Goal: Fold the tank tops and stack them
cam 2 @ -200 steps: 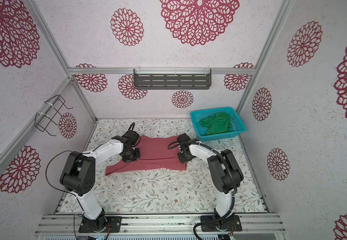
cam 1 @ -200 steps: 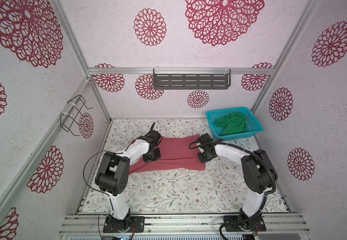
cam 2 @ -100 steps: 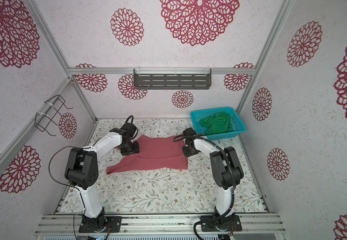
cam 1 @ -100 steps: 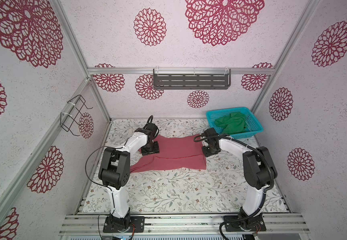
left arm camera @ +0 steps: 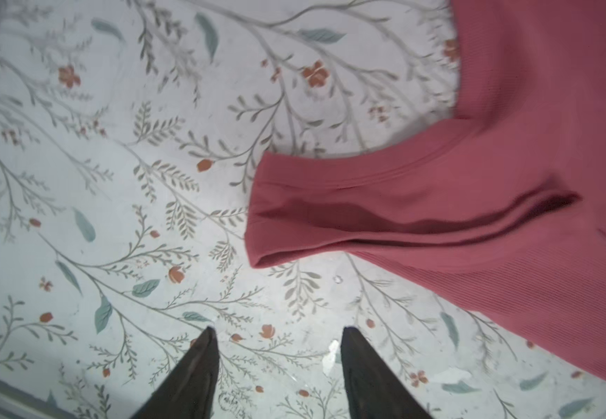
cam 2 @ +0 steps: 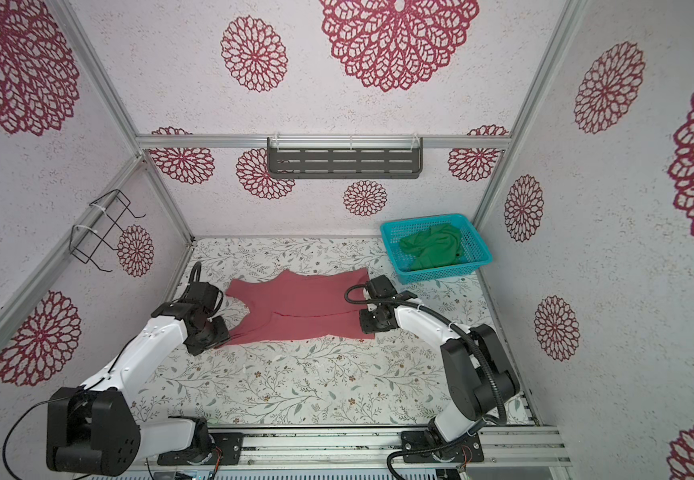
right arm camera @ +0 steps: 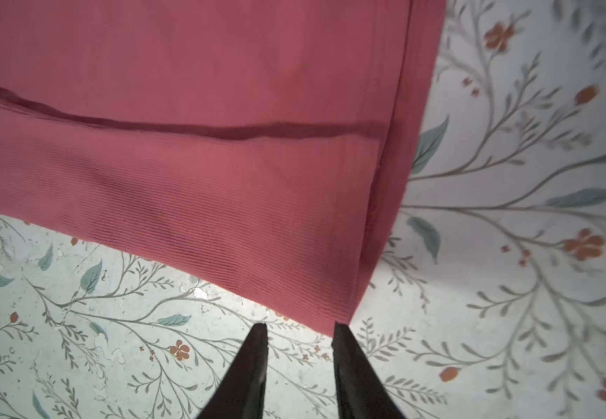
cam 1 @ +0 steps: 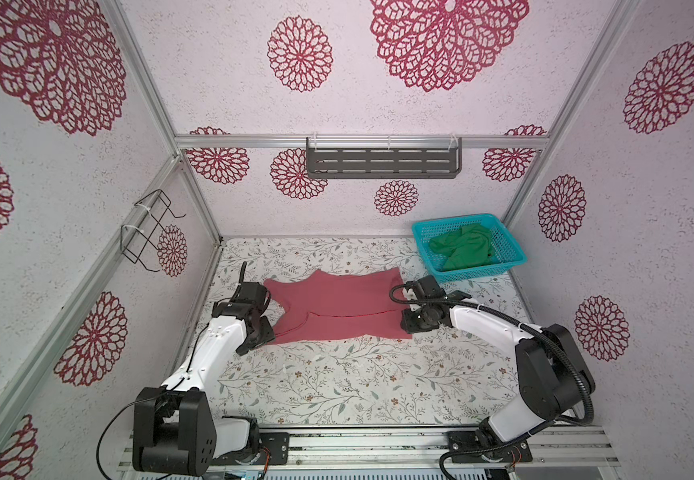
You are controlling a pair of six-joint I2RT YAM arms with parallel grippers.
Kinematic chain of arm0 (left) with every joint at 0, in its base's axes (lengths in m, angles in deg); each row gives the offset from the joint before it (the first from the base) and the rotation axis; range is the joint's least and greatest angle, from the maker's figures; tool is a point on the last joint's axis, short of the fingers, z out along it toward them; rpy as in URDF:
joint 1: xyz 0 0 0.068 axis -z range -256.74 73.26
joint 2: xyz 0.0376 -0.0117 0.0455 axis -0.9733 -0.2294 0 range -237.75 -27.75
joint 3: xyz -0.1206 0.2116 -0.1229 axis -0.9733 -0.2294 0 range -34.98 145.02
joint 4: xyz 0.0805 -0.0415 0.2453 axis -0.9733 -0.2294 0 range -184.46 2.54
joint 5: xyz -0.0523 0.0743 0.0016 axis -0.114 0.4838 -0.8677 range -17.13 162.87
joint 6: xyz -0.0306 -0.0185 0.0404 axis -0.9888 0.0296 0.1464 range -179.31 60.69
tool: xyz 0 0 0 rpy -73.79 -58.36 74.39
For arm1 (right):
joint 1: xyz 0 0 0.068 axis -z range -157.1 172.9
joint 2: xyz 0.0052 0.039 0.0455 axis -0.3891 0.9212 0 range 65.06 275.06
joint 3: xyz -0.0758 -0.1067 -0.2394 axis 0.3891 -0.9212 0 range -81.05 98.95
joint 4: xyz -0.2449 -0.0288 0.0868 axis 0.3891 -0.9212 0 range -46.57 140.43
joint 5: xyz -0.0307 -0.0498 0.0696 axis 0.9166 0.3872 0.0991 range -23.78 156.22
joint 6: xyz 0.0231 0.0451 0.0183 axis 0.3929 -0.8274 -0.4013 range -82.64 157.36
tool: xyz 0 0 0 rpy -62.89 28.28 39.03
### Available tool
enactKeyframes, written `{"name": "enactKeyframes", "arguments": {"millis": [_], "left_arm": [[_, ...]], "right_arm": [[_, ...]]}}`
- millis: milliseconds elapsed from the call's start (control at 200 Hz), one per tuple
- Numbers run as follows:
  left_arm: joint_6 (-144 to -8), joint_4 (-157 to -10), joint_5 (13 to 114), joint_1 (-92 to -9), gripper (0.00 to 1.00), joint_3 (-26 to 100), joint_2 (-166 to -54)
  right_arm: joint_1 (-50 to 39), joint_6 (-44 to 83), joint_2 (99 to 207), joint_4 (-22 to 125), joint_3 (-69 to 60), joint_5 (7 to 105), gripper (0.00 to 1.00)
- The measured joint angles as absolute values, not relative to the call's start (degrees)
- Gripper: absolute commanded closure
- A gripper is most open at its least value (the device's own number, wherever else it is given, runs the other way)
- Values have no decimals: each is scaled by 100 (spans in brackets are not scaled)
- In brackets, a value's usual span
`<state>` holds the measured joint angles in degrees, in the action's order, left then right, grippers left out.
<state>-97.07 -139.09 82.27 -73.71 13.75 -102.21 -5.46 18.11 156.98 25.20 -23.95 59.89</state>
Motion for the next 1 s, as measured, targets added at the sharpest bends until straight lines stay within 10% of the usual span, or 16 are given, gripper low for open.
{"name": "enactKeyframes", "arguments": {"millis": [330, 686, 996], "left_arm": [[-9902, -13066, 8175, -7725, 52, 1066, -10606], [-9810, -12709, 8066, -7788, 98, 1160, -11342], [-9532, -12766, 7897, -8042, 100, 1775, -11753]], "right_arm": [[-550, 1427, 15882, 2976, -2481, 5996, 69], [-539, 1372, 16275, 3044, -2483, 6313, 72], [-487, 1392, 16391, 3003, -2478, 6872, 73]]}}
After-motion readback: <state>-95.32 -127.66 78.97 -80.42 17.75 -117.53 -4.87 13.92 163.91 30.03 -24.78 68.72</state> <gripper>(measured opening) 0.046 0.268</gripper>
